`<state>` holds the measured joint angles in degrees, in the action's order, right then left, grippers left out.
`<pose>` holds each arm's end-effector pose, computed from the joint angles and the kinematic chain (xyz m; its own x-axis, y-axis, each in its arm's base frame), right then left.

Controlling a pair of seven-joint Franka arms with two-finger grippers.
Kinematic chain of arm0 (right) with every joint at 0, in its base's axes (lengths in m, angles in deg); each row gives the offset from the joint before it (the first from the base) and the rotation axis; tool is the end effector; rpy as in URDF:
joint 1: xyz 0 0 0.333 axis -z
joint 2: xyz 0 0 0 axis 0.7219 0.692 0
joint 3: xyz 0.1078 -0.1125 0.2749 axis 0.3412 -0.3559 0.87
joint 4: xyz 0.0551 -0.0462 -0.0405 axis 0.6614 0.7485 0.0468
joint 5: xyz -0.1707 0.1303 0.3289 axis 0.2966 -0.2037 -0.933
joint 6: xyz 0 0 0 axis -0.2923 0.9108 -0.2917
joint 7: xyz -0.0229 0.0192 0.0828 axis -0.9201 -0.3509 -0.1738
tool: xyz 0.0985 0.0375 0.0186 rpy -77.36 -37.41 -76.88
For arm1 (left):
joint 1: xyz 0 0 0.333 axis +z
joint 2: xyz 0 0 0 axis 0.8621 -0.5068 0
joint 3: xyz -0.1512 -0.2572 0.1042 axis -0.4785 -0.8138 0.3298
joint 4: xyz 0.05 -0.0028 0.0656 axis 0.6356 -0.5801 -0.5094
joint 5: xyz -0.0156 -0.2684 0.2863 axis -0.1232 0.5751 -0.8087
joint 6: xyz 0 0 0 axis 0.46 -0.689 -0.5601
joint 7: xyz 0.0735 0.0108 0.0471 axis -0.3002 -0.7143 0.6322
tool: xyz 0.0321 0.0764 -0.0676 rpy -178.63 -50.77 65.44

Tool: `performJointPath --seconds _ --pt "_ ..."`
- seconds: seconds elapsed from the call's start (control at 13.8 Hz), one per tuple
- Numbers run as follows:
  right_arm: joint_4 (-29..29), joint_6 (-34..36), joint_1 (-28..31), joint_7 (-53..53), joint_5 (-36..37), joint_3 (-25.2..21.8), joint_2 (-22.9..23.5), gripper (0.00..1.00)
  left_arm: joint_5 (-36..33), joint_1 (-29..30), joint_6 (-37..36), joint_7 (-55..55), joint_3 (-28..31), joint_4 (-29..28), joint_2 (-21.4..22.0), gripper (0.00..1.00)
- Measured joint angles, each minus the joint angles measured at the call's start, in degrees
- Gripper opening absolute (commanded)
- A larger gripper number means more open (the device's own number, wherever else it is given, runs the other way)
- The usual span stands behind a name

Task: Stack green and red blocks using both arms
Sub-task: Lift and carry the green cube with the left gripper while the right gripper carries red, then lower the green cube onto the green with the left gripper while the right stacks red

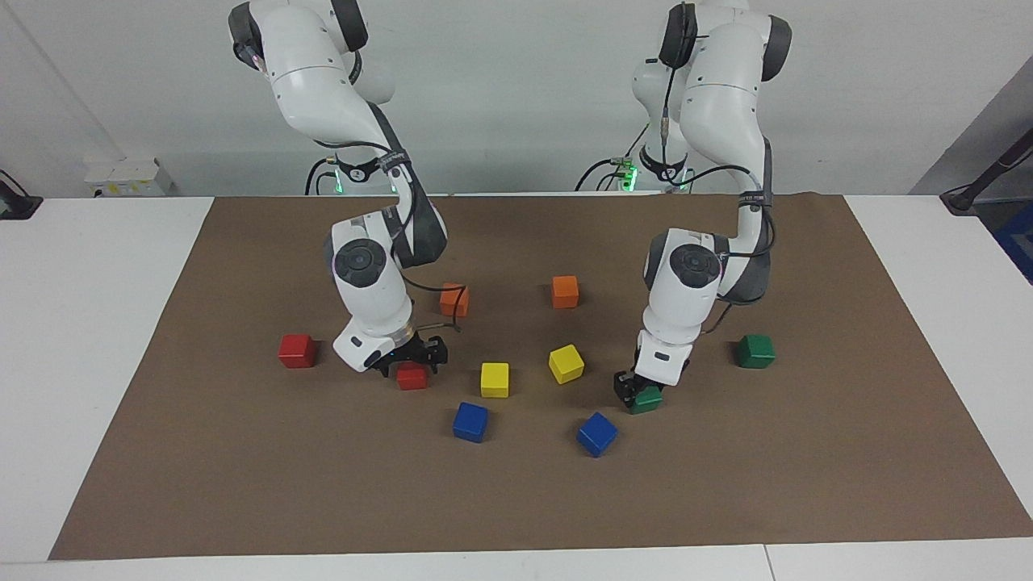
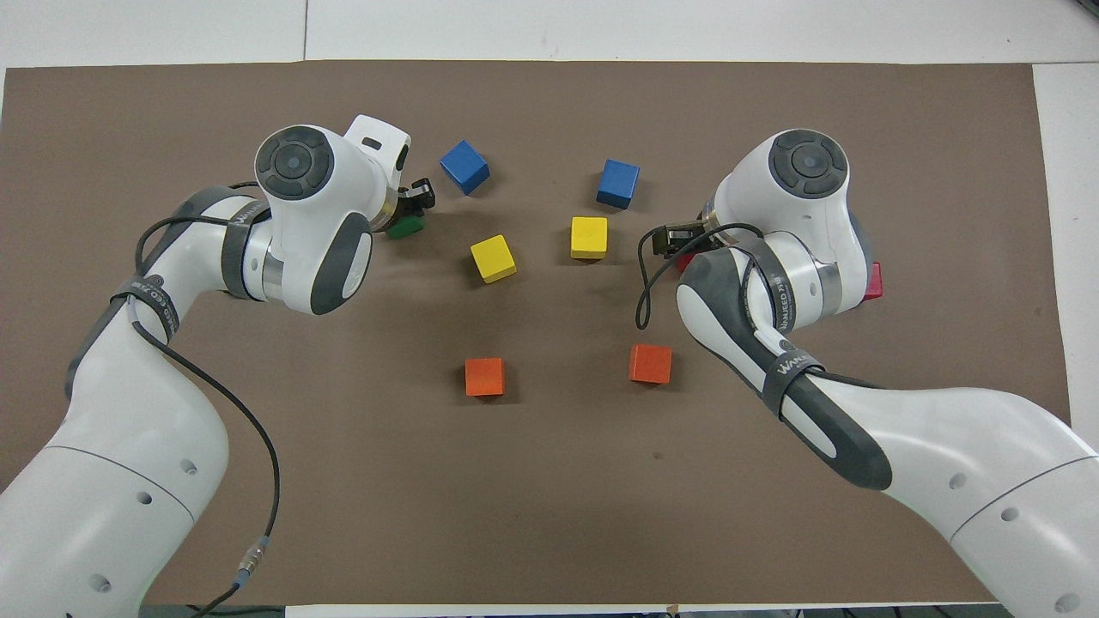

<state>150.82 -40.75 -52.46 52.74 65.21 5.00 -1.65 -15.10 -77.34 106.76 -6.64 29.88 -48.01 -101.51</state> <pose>0.6373 0.1780 0.2977 0.9998 0.0223 0.0010 0.0223 -0.9990 -0.0377 0.6509 -0.2389 0.3089 0.9498 0.2879 0.1223 0.2801 -0.9569 0.0772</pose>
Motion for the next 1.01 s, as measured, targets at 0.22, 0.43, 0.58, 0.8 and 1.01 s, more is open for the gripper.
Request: performJointPath --seconds 0.22,0.43,0.58,0.8,1.01 --pt "0.00 -0.20 -0.12 -0.06 0.00 -0.01 0.39 0.37 -0.14 0.30 -8.28 -0.29 0.48 4.90 0.90 0.00" --pt "0.00 -0.19 -0.06 -1.50 0.00 -0.08 0.42 0.00 -0.40 2.89 -16.77 -9.30 0.86 5.80 6.16 0.00" --pt "-0.08 -0.08 0.04 -1.82 0.01 -0.16 0.40 0.00 -0.42 6.15 -22.02 -21.37 1.05 5.58 9.30 0.00" --pt "-1.84 3.55 0.46 -1.82 0.03 -0.22 -0.32 0.00 -0.42 11.50 -23.36 -34.48 1.20 4.26 10.48 0.00" --pt "-5.39 11.70 2.06 -1.68 0.28 -0.40 -4.19 0.00 -0.42 15.73 -22.77 -41.41 1.24 2.52 10.48 0.00"
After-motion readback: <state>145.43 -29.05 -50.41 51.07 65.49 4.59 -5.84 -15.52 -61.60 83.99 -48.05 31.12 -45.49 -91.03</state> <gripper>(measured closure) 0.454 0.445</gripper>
